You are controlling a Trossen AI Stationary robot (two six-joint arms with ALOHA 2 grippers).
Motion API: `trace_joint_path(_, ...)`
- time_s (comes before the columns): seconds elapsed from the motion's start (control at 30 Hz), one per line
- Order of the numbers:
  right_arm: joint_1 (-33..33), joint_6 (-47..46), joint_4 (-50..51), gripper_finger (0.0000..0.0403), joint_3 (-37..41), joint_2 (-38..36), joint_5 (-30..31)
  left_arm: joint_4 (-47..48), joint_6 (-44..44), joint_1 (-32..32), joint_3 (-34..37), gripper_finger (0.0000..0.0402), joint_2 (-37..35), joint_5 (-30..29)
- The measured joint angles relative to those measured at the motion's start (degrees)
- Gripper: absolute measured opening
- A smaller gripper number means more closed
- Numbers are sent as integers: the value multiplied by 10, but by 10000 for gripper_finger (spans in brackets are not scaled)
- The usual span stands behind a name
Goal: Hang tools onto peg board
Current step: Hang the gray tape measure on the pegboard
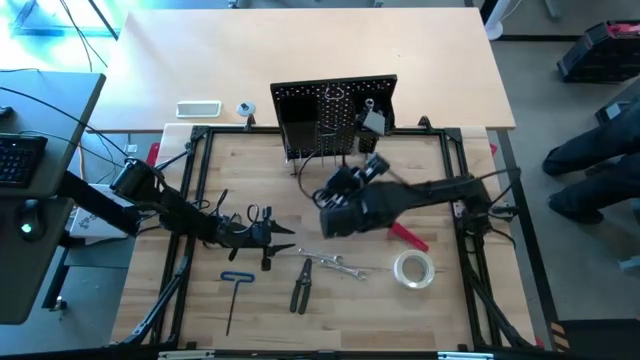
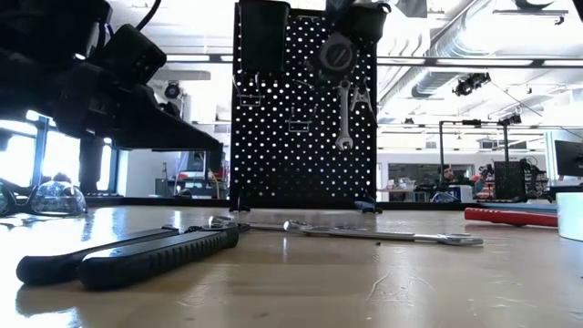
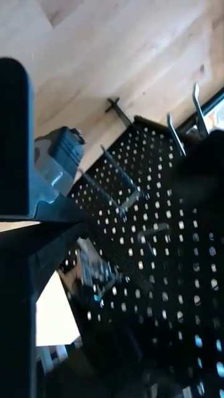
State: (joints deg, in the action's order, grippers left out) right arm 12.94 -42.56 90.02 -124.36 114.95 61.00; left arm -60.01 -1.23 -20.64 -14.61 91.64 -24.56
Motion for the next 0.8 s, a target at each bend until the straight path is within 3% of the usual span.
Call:
trace_joint_path(0.13, -14, 40, 0, 0, 0, -37, -20, -1, 0, 0, 0, 156, 0, 0)
trace_joint_path(0.43, -41, 127, 0, 0, 0, -106, -140, -1, 0, 0, 0, 156, 0, -1)
trace_joint_path(0.8, -87, 122, -1, 0, 14, -154, -209, 1, 4, 0, 0, 156, 0, -1)
